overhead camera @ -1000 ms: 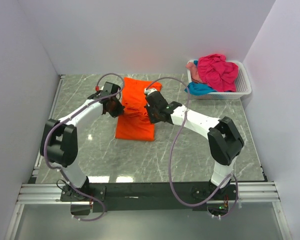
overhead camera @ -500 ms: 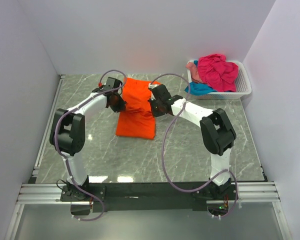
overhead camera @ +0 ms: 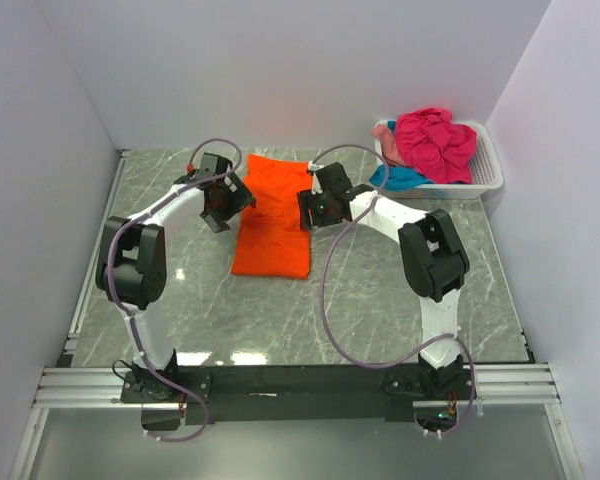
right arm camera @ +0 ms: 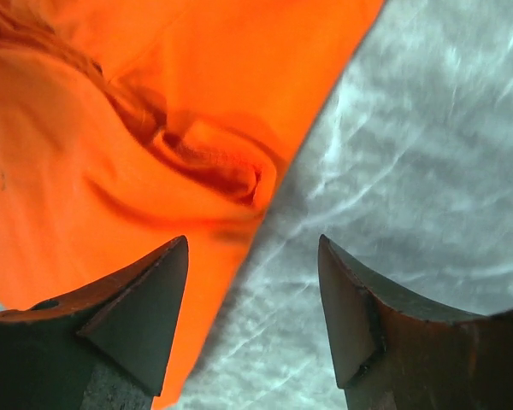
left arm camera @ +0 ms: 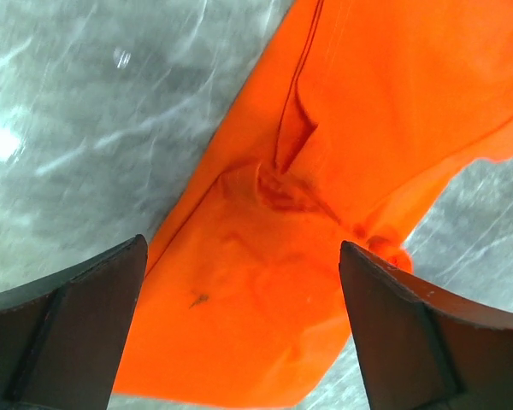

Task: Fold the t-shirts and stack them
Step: Fold the tshirt

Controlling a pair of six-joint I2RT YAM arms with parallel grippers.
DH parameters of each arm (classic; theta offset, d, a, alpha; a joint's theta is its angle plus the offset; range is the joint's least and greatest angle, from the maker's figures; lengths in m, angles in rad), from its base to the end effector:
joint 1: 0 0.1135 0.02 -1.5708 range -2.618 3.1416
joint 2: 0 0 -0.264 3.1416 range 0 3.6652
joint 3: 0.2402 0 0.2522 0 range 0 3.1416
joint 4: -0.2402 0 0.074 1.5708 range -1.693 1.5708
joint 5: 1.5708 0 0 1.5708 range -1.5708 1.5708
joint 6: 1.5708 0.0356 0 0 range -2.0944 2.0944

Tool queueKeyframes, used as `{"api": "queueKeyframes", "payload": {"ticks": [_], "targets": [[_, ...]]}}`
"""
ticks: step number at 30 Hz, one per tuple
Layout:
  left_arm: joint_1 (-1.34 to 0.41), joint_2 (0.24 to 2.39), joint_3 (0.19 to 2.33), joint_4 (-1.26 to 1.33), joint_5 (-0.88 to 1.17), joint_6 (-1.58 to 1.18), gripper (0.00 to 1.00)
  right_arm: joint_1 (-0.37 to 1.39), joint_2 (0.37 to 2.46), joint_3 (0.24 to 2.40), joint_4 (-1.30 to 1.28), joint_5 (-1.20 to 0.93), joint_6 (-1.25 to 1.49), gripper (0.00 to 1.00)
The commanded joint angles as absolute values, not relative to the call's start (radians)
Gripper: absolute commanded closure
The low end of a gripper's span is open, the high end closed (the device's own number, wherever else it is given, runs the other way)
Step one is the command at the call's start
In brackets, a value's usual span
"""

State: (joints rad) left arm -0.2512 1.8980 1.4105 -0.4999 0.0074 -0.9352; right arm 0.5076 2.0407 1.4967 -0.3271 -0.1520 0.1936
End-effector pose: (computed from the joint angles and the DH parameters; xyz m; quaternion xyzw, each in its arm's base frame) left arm 0.3968 -0.1021 0.2103 -0.3202 0.9026 -0.1637 0.2365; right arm 0.3911 0.2237 0.1899 -0.1722 0.9211 0.1844 0.2965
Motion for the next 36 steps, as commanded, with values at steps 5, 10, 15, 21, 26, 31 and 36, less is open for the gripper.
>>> {"api": "queueKeyframes", "payload": {"ticks": [5,10,15,21,26,31,36], "targets": [[-0.255,1.674,1.175,-0.433,0.074,-0.907,0.00,0.511,1.831,1.292,-0.247,-0.202,0.293,0.30],[-0.255,1.508,0.895,-0.365,0.130,-0.919,0.00,0.550,1.677,1.067,-0.160,-0.353,0.334,0.30],[-0.256,1.476,0.783,-0.321,0.158,-0.930,0.05,0.627,1.658,0.994,-0.164,-0.313,0.344,0.32],[-0.256,1.525,0.762,-0.281,0.163,-0.930,0.28,0.669,1.709,0.995,-0.152,-0.275,0.365,0.39],[-0.256,1.594,0.782,-0.279,0.144,-0.923,0.44,0.678,1.756,1.017,-0.172,-0.229,0.359,0.43],[-0.256,1.644,0.796,-0.279,0.134,-0.922,0.62,0.680,1.790,1.017,-0.152,-0.239,0.359,0.46],[-0.256,1.669,0.821,-0.302,0.098,-0.911,0.99,0.681,1.822,1.046,-0.167,-0.215,0.351,0.71]]}}
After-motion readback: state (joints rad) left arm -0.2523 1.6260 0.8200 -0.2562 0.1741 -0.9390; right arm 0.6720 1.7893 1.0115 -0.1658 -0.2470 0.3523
